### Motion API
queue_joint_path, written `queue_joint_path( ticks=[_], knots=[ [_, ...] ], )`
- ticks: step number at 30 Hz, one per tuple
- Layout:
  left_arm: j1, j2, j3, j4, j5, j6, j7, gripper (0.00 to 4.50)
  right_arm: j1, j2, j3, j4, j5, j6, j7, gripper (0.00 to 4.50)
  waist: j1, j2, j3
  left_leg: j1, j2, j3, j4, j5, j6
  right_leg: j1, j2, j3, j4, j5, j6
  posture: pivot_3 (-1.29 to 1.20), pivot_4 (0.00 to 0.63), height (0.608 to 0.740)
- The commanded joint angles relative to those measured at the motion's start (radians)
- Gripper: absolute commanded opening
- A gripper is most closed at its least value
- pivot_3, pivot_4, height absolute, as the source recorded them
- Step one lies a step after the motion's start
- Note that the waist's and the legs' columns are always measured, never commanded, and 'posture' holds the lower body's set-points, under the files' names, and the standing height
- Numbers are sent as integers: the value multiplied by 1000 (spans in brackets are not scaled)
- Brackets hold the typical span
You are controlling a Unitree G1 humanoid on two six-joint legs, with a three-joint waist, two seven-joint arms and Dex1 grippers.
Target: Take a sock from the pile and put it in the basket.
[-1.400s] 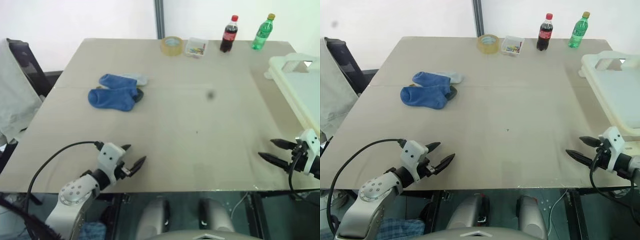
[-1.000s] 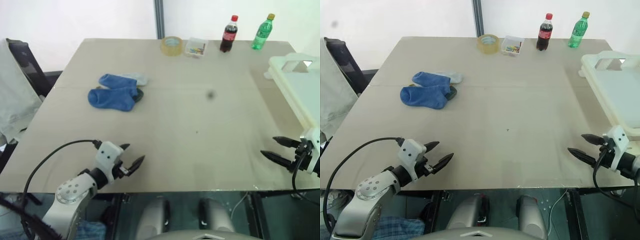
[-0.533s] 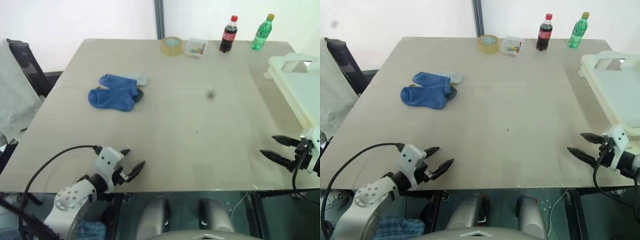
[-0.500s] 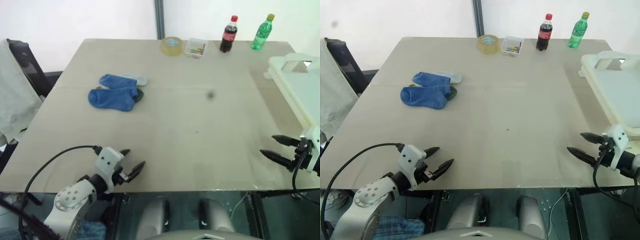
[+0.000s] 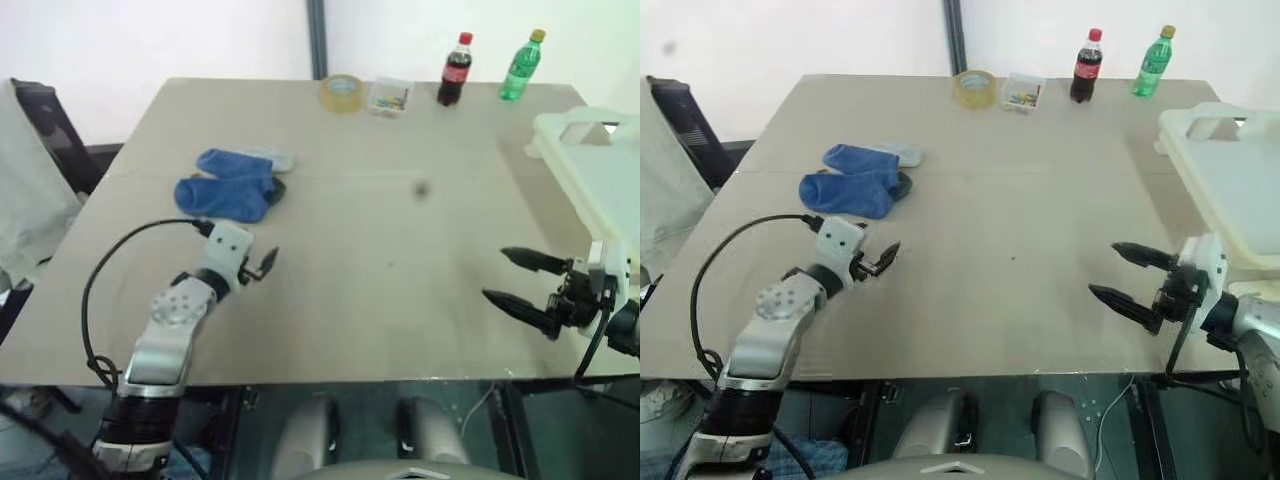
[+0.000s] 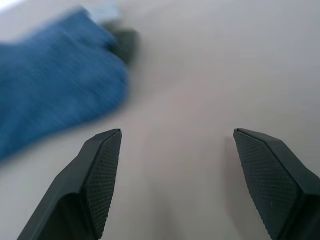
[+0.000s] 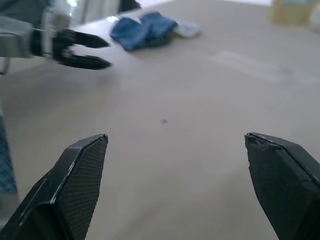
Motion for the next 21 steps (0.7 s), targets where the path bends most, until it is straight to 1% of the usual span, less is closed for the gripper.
queue_joint_path(
  ticks=[1, 5, 7, 10, 13, 14, 16, 19, 21],
  knots=[
    [-147, 25, -45, 212, 105, -95, 46, 3844, -36, -2, 2, -74, 49, 34, -29, 4468, 2, -2, 1, 0, -1, 0, 0, 0, 0, 0, 0, 0, 0, 0, 0, 0, 150, 740],
    [-322, 13, -97, 484, 180, -177, 85, 3844, -47, -2, 8, -86, 54, 37, -40, 4468, 5, -3, 1, -1, -2, -2, 0, 0, 0, 1, 0, -2, 0, 0, 0, 0, 150, 740],
    [-366, 2, -107, 556, 193, -212, 96, 3844, -34, -3, -1, -75, 45, 25, -37, 4468, 4, -3, 1, 0, -2, -2, 1, 0, 0, 2, 0, -2, 0, 2, 3, 0, 150, 740],
    [-388, -17, -115, 594, 189, -228, 83, 3844, -10, -5, -15, -57, 31, 10, -32, 4468, 3, -3, 1, -1, -3, -2, 1, 0, 0, 2, -1, -2, 0, 2, 4, 0, 150, 740],
    [-363, -29, -114, 566, 182, -219, 73, 2974, 11, -3, -27, -54, 26, -2, -33, 4500, 3, -3, 1, 0, -3, -2, 1, 0, 0, 2, -1, -2, 0, 2, 4, 0, 150, 740],
    [-348, -30, -110, 545, 178, -209, 73, 2548, 19, -3, -32, -56, 27, -3, -34, 4500, 2, -3, 1, 0, -2, -2, 1, 0, 0, 2, -1, -2, 0, 2, 4, 0, 150, 740],
    [-325, -31, -99, 507, 172, -173, 72, 1490, 30, -4, -38, -60, 31, -6, -37, 4500, -1, -3, 1, 0, -2, -2, 1, 0, 0, 2, -2, -2, 0, 2, 4, 0, 150, 740],
    [-292, -23, -94, 414, 173, -92, 59, 120, 37, -4, -42, -59, 30, -10, -38, 4500, -1, -2, 1, 1, -1, -2, 1, 0, 0, 2, -1, -2, 1, 2, 4, 0, 150, 740],
    [-278, -23, -101, 348, 176, -26, 43, 50, 34, -4, -42, -54, 27, -12, -38, 4500, 1, -2, 1, 0, -1, -2, 1, 0, 0, 2, -2, -2, 1, 2, 4, 0, 150, 740]
  ],
)
